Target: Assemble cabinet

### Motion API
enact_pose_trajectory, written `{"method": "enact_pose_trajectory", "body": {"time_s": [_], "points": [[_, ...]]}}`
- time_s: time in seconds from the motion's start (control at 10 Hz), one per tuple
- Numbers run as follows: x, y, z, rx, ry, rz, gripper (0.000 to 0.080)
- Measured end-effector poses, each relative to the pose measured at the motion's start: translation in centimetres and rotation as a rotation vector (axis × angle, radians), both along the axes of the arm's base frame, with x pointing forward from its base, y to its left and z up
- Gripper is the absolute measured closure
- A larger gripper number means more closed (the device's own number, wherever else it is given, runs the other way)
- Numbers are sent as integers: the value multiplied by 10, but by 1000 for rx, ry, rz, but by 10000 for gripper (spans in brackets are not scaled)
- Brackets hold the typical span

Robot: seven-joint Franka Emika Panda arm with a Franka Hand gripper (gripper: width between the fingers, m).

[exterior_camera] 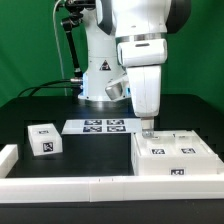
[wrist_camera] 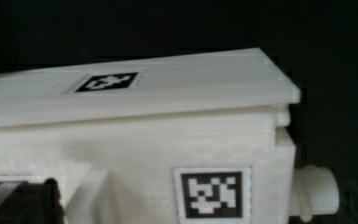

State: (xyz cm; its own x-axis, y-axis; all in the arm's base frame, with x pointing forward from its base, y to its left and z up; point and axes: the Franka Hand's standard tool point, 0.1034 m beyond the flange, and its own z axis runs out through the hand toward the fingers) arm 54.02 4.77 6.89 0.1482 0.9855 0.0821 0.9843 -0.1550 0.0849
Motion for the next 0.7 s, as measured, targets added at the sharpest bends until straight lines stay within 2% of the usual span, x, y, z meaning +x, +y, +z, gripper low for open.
{"method": "enact_pose_trajectory", "body": {"time_s": [0.2,0.5,0.7], "points": [[-12,-3,5,1,-12,-48,3],[-28,1,0,18,-2,-191,3],[-29,1,-1,20,2,-207,3]]}}
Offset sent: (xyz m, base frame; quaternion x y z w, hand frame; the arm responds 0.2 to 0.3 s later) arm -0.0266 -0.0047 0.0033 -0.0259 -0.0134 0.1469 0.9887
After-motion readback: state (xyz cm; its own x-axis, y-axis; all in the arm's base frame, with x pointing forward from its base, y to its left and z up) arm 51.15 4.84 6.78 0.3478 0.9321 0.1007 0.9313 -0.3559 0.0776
